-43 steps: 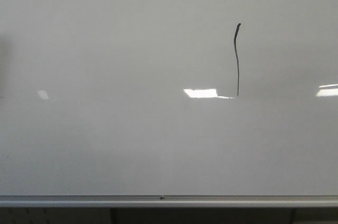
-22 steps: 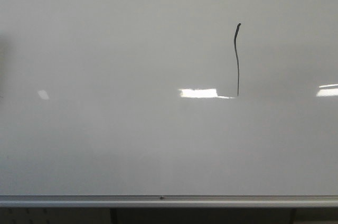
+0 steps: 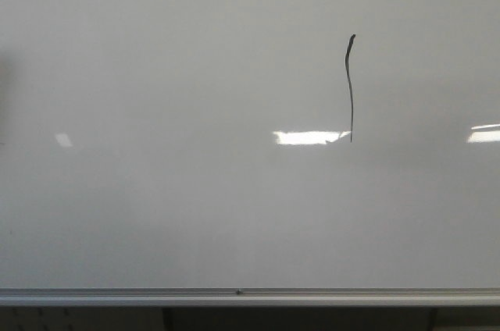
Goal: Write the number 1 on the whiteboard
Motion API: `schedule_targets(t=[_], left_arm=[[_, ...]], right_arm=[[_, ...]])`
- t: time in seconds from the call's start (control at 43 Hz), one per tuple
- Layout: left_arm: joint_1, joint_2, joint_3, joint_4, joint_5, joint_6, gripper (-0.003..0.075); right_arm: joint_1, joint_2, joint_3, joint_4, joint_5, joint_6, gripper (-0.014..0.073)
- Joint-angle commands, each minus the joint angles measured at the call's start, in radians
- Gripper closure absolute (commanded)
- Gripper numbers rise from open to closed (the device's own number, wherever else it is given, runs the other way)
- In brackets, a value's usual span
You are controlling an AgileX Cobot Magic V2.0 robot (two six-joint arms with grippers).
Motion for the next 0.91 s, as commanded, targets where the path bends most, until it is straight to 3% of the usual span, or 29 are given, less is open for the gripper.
schedule_targets(t=[0.0, 0.163, 0.256, 0.442, 0.628, 0.884], left_arm=[[0.002, -0.017, 0.021, 0.002, -0.092, -0.006, 0.0741], [0.002, -0.017, 0.021, 0.002, -0.092, -0.006, 0.0741], [0.002, -0.017, 0.021, 0.002, -0.092, -0.006, 0.0741], [0.002, -0.017, 0.021, 0.002, -0.092, -0.006, 0.0741], [0.002, -0.017, 0.021, 0.002, -0.092, -0.006, 0.0741], [0.002, -0.015, 0.021, 0.002, -0.092, -0.006, 0.0741]], right_arm=[[-0.002, 0.012, 0.010, -0.231, -0.112, 0.227, 0.0711], [-0.002, 0.007, 0.113, -0.584, -0.268, 0.550, 0.0711], [-0.002, -0.005, 0.183, -0.673, -0.335, 0.654, 0.0711], [-0.002, -0.079, 0.299, -0.677, -0.350, 0.664, 0.0711], [-0.002, -0.164, 0.299, -0.673, -0.213, 0.664, 0.0711], [-0.002, -0.160, 0.299, -0.673, -0.192, 0.664, 0.0711]])
